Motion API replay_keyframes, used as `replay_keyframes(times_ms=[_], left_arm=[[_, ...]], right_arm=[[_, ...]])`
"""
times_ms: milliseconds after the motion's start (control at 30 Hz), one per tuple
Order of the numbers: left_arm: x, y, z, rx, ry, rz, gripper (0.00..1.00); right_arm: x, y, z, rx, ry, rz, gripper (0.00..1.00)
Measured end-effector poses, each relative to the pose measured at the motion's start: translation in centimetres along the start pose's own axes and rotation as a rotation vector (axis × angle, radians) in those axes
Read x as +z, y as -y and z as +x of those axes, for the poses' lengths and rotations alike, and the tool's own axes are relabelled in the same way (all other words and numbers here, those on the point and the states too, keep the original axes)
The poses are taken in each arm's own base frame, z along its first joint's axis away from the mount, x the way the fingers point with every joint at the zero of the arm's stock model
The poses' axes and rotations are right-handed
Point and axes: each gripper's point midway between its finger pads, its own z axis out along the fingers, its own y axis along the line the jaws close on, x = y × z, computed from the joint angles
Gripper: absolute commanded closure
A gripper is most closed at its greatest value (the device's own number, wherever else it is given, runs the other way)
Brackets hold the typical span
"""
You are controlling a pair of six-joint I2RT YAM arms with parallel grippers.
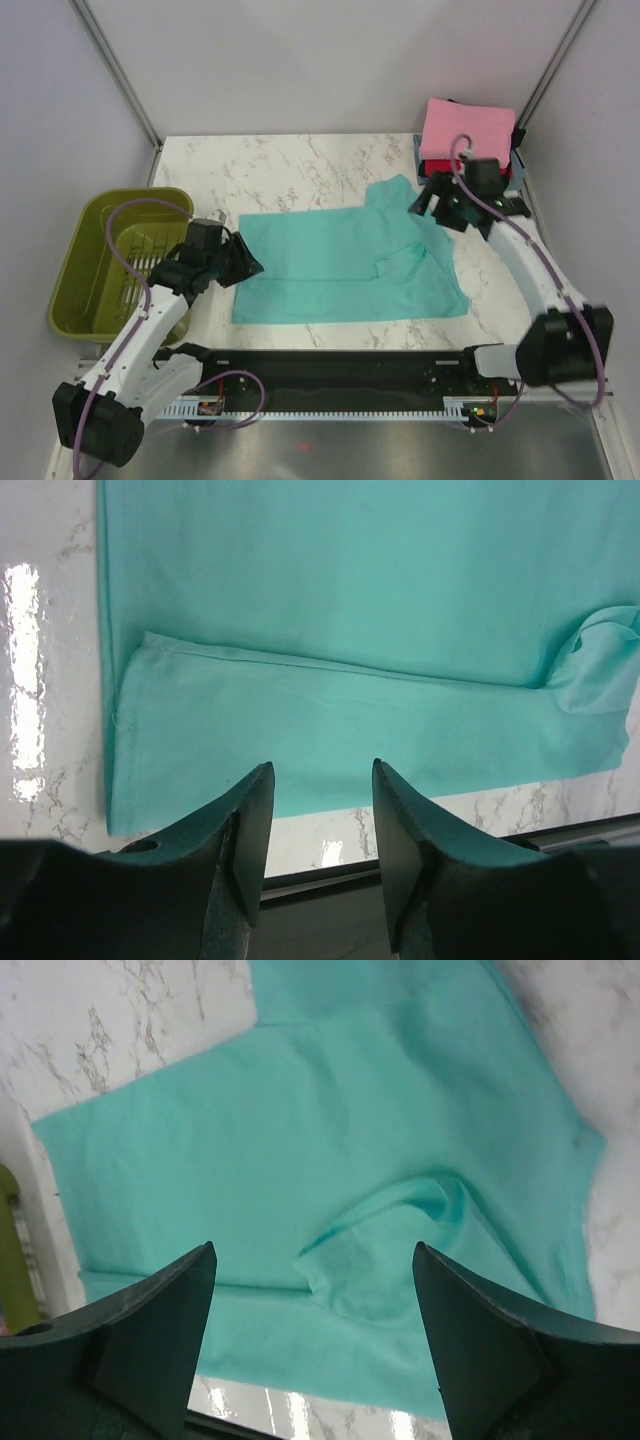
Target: Fold and stack the t-shirts
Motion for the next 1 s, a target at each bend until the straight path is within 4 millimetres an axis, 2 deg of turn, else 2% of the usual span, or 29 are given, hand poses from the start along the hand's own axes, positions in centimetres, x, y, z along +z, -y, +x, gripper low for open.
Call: replay_keyframes(times_ms=[100,167,367,467,533,667,733,800,900,967,1000], left_arm=[[0.2,0.0,-0.2,0.049,0.005,0.005,0.49],[0.0,0.0,-0.3,0.08,0.016,0.011,0.49],[-1.8,0.6,-1.3,0.121,0.112,0.058,0.49],[-2.1,0.7,-1.7,0.126,0.14,0.067,0.5],[-2.0,0.6,-1.7,0.126,0.144,0.059,0.5],[-1.5,0.3,-1.6,0.126,0.13,0.043,0.5],[-1.4,0.3,-1.5,0.126,0.126,0.039,0.5],[-1.3,0.2,-1.5,0.126,0.121,0.035,0.5],[-0.9,0.0,-1.3,0.125,0.108,0.025,0.51],[-0.7,-0.1,-1.2,0.124,0.099,0.017,0.51],[-0.5,-0.2,-1.2,0.124,0.095,0.013,0.51]], right_arm=[[5.7,-4.0,-1.6,-0.131,-0.066,-0.008,0.16],[8.7,-5.1,-3.0,-0.178,-0.07,0.016,0.18],[17.8,-4.7,-9.2,-0.27,0.002,0.152,0.2],[21.9,-3.4,-10.4,-0.316,0.015,0.23,0.21],[24.5,-2.3,-10.3,-0.343,0.006,0.277,0.22],[27.8,-0.2,-8.9,-0.374,-0.022,0.349,0.26],[28.8,0.9,-8.0,-0.384,-0.042,0.381,0.27],[29.2,1.0,-8.1,-0.383,-0.03,0.392,0.32],[29.4,1.4,-8.2,-0.378,-0.013,0.408,0.46],[29.6,1.3,-8.1,-0.362,0.006,0.399,0.64],[29.6,1.2,-8.1,-0.356,0.016,0.394,0.77]])
